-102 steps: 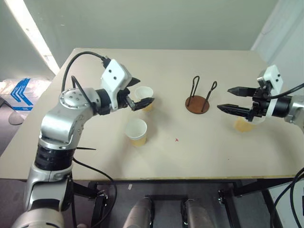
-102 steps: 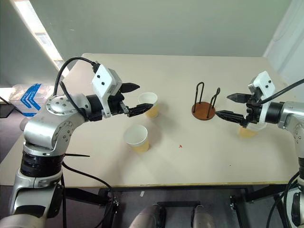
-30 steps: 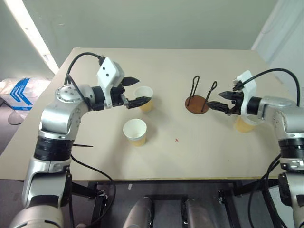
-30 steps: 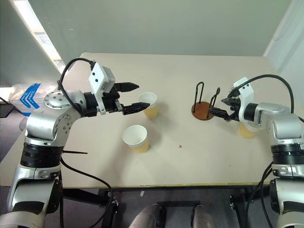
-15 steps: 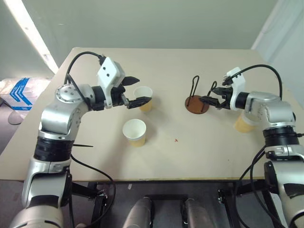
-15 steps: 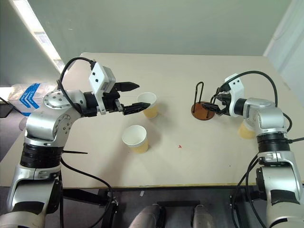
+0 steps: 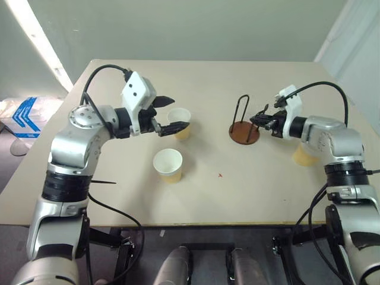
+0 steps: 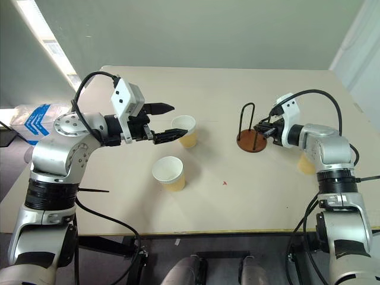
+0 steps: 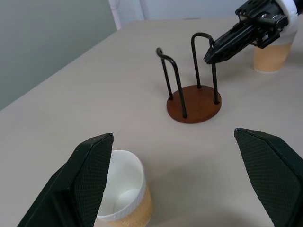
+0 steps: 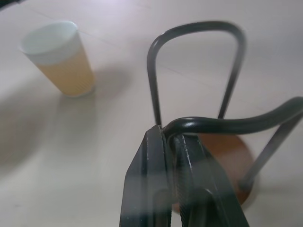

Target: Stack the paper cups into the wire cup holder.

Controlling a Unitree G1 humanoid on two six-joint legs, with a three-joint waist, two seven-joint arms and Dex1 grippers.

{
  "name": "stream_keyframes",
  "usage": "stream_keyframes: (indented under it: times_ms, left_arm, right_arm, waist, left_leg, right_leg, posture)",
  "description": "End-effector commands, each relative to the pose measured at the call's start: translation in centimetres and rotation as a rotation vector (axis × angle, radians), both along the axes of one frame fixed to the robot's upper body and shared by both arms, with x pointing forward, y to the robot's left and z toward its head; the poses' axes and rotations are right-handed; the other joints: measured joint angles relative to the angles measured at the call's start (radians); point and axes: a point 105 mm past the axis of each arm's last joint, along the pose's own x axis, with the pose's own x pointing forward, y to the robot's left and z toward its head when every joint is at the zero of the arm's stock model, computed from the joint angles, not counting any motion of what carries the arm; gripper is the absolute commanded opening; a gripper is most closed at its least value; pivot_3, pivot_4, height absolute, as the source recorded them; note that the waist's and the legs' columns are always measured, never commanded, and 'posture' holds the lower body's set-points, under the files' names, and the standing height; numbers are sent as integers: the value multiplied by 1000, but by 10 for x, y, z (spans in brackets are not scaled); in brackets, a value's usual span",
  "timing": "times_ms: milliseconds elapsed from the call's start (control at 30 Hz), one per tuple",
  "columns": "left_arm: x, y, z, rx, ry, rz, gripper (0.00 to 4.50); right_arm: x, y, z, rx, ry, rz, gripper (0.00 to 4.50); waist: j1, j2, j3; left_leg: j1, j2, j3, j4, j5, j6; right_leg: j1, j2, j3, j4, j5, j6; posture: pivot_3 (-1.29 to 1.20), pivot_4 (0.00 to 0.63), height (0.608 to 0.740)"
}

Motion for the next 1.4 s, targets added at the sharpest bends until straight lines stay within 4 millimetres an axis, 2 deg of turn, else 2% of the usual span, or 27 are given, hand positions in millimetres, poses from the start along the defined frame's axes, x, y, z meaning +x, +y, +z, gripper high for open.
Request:
stream_keyframes:
  times_ms: [33, 200, 333, 400, 533, 633, 800, 933, 1033, 1133, 1233, 1400]
  left_arm:
    - [-8, -5, 6, 13, -4, -56, 4500]
    - [-32, -4, 0, 42, 73, -177, 4500]
    - [-56, -2, -5, 103, 120, -285, 4500]
    - [-61, -1, -7, 128, 134, -313, 4500]
    - [-67, 0, -14, 190, 149, -347, 4500]
    - [-67, -1, -14, 195, 147, -347, 4500]
    - [-69, -2, -16, 203, 152, -344, 4500]
    - [-69, 0, -17, 211, 154, -332, 4500]
    - [-68, 1, -18, 219, 157, -322, 4500]
    - [-68, 5, -21, 239, 162, -308, 4500]
    - [-67, 8, -23, 258, 168, -302, 4500]
    - [-67, 17, -19, 273, 166, -299, 4500]
  right_arm:
    - [-23, 6, 30, 20, -91, 64, 15]
    - [-78, 24, 40, -27, -110, 246, 15]
    - [-112, 37, 39, -65, -87, 359, 15]
    - [-122, 41, 36, -86, -77, 390, 15]
    - [-127, 49, 27, -108, -66, 419, 15]
    - [-125, 53, 19, -117, -60, 430, 15]
    - [-120, 62, 0, -159, -54, 464, 15]
    - [-110, 64, -18, -198, -47, 465, 15]
    - [-105, 58, -32, -246, -22, 459, 15]
    - [-103, 48, -43, -296, -3, 446, 843]
    - [-102, 43, -47, -313, 4, 432, 1864]
    - [-103, 32, -42, -293, 1, 369, 3532]
  waist:
    - [1, 0, 0]
    - [1, 0, 0]
    - [-1, -1, 0]
    - [-2, -1, 0]
    - [-6, -1, 0]
    - [-7, -1, 0]
    - [-9, -1, 0]
    - [-9, -1, 0]
    - [-9, -1, 0]
    - [-8, -2, 0]
    - [-9, -2, 0]
    - [-9, -2, 0]
  left_leg:
    - [0, 0, 0, 0, 0, 0]
    - [-2, 0, 0, 0, 0, -1]
    - [-2, 0, 0, 0, 0, -1]
    - [-1, 0, 0, 0, 0, -1]
    - [-1, 0, 0, 0, 0, -1]
    - [0, 0, 0, 0, -3, 5]
    - [0, 0, -1, 0, -2, 4]
    - [0, 0, -1, 0, 1, 10]
    - [0, 0, -1, 0, 1, 11]
    - [0, 0, -1, 0, 0, 10]
    - [-1, 0, -1, 0, 0, 10]
    - [-1, 0, -1, 0, -1, 9]
  right_leg:
    - [0, 0, 0, 0, 0, 0]
    - [-1, 0, -1, -1, -1, 1]
    - [0, 0, -1, -1, -2, 0]
    - [0, 1, -1, -1, -2, 0]
    - [0, 0, 1, 0, -4, 0]
    - [1, 0, 1, 1, -3, -1]
    - [0, 0, 1, 2, -1, -2]
    - [0, 0, 1, 1, -1, -1]
    - [0, 0, 1, 1, -2, -1]
    - [1, 0, 0, 0, -2, -1]
    - [0, 0, 0, 0, -2, -1]
    - [0, 0, 0, 0, -2, -1]
  posture:
    - [0, 150, 740]
    - [0, 150, 740]
    - [0, 150, 740]
    - [0, 150, 740]
    - [0, 150, 740]
    - [0, 150, 740]
    - [0, 150, 740]
    - [0, 150, 740]
    - [0, 150, 740]
    - [0, 150, 740]
    - [0, 150, 740]
    - [0, 150, 740]
